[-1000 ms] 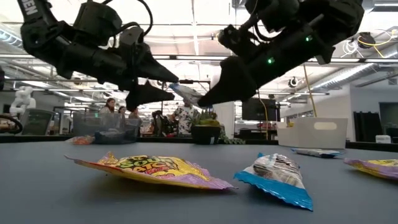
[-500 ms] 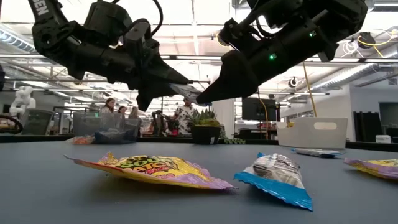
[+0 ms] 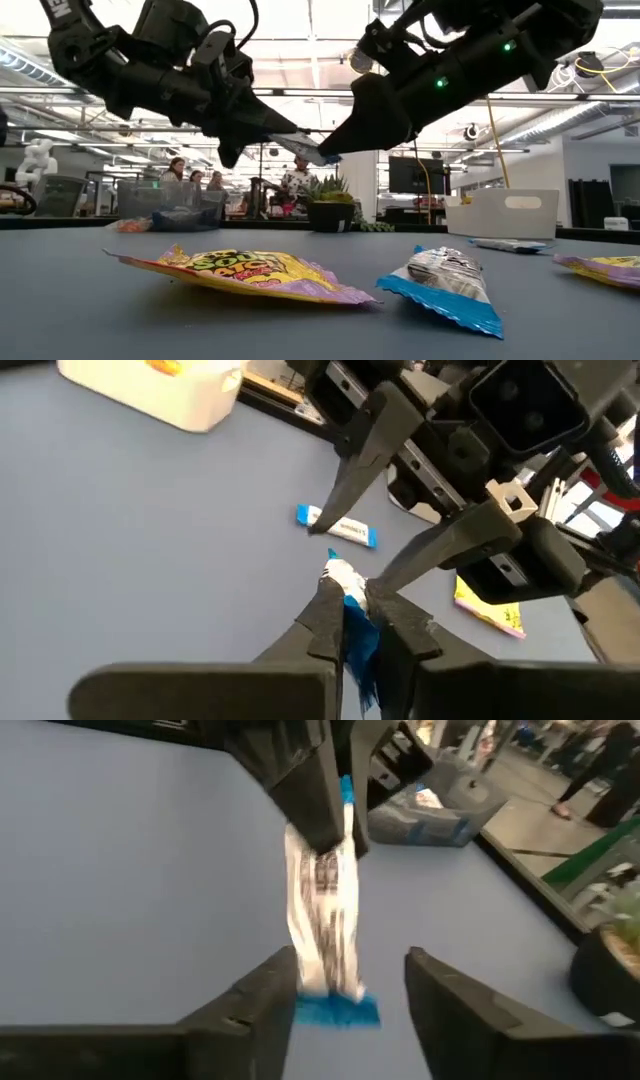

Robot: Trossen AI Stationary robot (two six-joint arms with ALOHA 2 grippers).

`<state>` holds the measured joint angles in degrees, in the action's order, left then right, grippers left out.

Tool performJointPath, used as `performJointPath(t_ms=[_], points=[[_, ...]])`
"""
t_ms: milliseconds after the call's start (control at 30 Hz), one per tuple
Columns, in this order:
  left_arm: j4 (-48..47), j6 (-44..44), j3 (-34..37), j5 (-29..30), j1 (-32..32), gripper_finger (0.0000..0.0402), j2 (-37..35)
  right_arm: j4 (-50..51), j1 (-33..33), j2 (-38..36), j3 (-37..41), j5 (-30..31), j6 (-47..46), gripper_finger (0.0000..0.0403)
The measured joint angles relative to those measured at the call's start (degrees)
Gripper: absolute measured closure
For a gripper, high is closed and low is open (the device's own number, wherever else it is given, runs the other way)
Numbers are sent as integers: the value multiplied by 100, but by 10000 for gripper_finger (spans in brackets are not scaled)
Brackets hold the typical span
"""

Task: Sort candy
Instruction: Put the top white chocolate bar into the transparent black bin

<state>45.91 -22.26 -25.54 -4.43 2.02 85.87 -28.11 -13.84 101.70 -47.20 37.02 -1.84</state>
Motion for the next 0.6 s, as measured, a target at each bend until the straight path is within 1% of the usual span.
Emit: performJointPath(t_ms=[133, 200, 300, 400, 500, 600], points=[[-775, 283, 2, 126, 193, 374, -704, 83, -90, -62, -2, 226, 107, 192], [-1436, 335, 0, 169, 430, 374, -1205, 77, -95, -83, -7, 233, 106, 182], [-2954, 329, -62, 292, 897, 374, -2037, 130, -90, -113, -7, 230, 104, 175], [-4893, 432, -349, 777, 1416, 374, -2762, 154, -90, -113, -7, 228, 86, 176], [-6372, 663, -808, 1304, 1929, 374, -3150, 170, -87, -113, -7, 227, 45, 182], [-7217, 896, -1308, 1589, 2450, 374, -3205, 172, -88, -113, -4, 208, 47, 189]])
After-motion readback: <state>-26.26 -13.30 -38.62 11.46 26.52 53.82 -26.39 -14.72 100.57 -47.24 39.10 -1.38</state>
